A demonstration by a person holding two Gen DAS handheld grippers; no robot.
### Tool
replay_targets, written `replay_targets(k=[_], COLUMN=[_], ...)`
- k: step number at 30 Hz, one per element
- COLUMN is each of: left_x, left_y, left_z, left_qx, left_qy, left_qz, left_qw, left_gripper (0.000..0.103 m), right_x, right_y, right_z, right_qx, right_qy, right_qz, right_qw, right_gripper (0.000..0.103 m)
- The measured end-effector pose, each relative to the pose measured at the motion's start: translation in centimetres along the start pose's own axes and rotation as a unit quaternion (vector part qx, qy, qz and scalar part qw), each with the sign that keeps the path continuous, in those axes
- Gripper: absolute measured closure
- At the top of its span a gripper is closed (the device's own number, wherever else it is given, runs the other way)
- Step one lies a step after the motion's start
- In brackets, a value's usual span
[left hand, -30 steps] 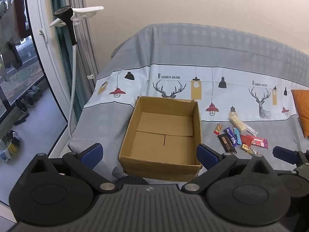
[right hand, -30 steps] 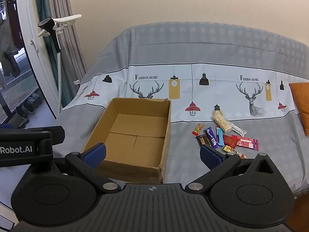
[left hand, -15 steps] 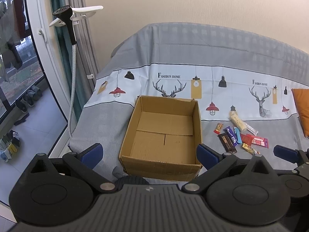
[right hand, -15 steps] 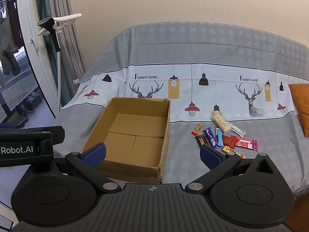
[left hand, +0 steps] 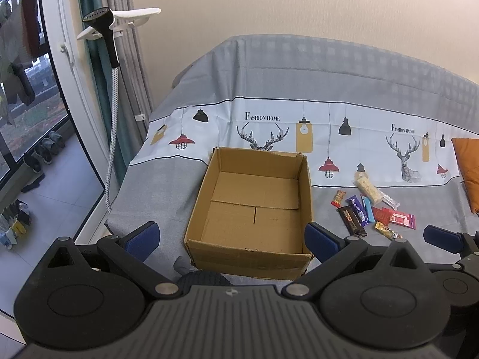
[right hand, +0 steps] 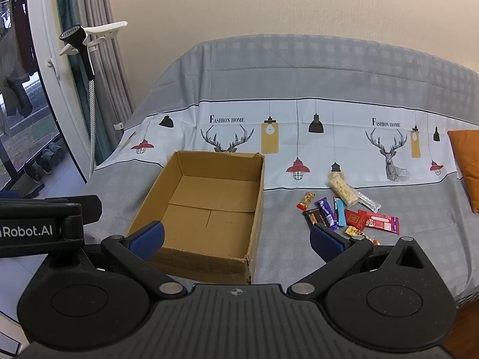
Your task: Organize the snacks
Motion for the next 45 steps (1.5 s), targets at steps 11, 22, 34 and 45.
replay_targets(k=[11, 22, 34, 45], left_x=[0.0, 0.1, 3.6, 16.8], left_y=[-0.3, -0.5, -3.0, -7.6], left_z=[0.0, -0.1, -6.5, -21.7], left_qx=[0.000, 0.000, -0.051, -0.124], left_qy=[-0.001, 0.009, 0.007, -0.078], left_qz=[0.003, 0.001, -0.033, -0.087], left_qw=[1.0000, 1.0000, 0.9981, 0.9854], left_gripper=[0.000, 0.000, 0.000, 0.000], right_x=[-0.1, -0.2, 2.6, 17.8], right_y=[-0.2, -0.3, -3.2, -11.0], right_z=[-0.2, -0.4, -4.8, -16.7], right_qx=[-0.008, -0.012, -0.003, 0.009], right_qy=[0.005, 0.011, 0.036, -0.030], right_qz=[-0.006, -0.009, -0.019, -0.063], right_qw=[1.000, 1.000, 0.999, 0.997], right_gripper=[0.000, 0.000, 0.000, 0.000])
Point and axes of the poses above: each gripper's, at about its wrist camera, not at the fingertips, and z roughly against the way its jaws point, x to its right, y to its top, the point moved 9 cm from there along -z, roughly the way its jaws point, and after that the axes turned 2 degrees about x, right-handed, at the moved point
